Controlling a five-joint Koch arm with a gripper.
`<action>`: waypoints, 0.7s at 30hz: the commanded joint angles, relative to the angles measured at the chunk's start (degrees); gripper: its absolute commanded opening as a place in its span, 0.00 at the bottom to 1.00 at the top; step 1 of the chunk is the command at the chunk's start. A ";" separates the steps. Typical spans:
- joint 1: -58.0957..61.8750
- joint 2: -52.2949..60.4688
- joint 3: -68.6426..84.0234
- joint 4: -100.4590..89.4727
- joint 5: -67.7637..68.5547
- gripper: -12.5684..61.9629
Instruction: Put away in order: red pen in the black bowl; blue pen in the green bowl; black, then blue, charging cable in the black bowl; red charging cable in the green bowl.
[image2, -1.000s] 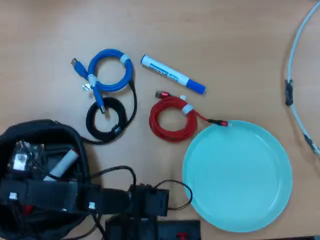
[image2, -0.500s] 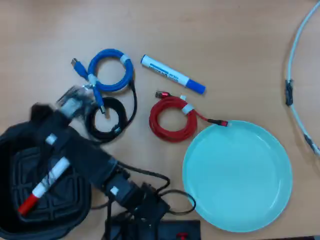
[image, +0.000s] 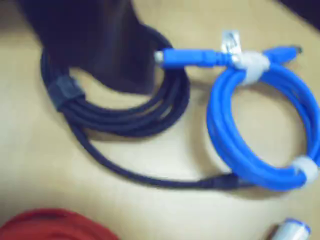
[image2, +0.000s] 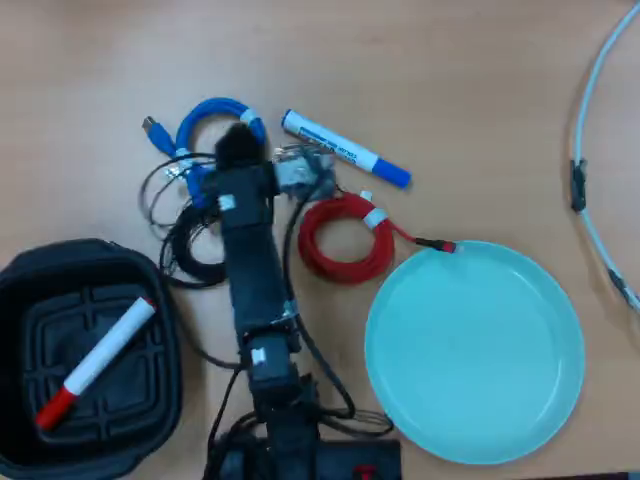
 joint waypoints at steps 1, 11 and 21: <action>4.22 -1.41 -3.52 1.32 -1.14 0.88; 13.80 -16.00 -6.59 -6.24 -0.26 0.88; 13.80 -26.37 -21.45 -7.03 -0.70 0.88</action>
